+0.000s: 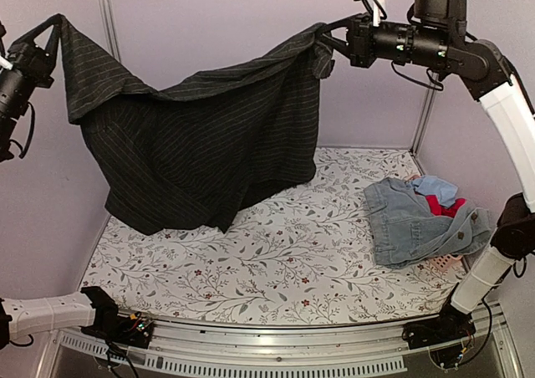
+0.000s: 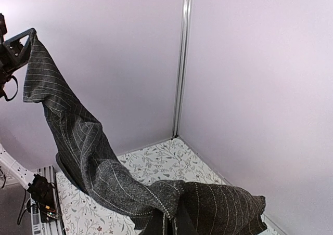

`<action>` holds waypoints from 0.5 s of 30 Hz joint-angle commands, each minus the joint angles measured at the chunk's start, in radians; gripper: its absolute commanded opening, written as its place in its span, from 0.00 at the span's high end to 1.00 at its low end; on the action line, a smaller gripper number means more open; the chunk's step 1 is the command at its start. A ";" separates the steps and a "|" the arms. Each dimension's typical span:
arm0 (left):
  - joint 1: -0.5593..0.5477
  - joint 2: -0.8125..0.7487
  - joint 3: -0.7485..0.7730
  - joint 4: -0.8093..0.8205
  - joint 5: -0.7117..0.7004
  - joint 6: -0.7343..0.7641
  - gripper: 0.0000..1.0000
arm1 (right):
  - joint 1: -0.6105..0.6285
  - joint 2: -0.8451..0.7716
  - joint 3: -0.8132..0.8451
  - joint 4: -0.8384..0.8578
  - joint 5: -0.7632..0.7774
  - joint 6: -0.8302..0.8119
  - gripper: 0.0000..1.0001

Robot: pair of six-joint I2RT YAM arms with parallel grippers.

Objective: Fold and stack the mixed laundry pile
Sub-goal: Flatten out the crumpled shirt at the center of the board.

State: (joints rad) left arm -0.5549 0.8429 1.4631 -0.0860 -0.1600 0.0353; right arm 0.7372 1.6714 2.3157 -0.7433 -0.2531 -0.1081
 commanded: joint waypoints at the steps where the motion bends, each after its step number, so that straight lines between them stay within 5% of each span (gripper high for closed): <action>1: 0.008 -0.065 0.045 0.138 0.126 -0.075 1.00 | 0.085 -0.133 0.009 0.104 0.042 -0.054 1.00; 11: 0.079 -0.120 0.098 0.226 0.295 -0.161 1.00 | 0.374 -0.229 0.008 0.159 0.064 -0.126 1.00; 15: 0.110 -0.101 0.090 0.210 0.192 -0.150 1.00 | 0.377 -0.231 0.001 0.193 0.109 -0.126 1.00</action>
State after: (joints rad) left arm -0.4744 0.7078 1.5578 0.1184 0.0860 -0.1028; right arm 1.1061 1.4395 2.3173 -0.6144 -0.2138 -0.2176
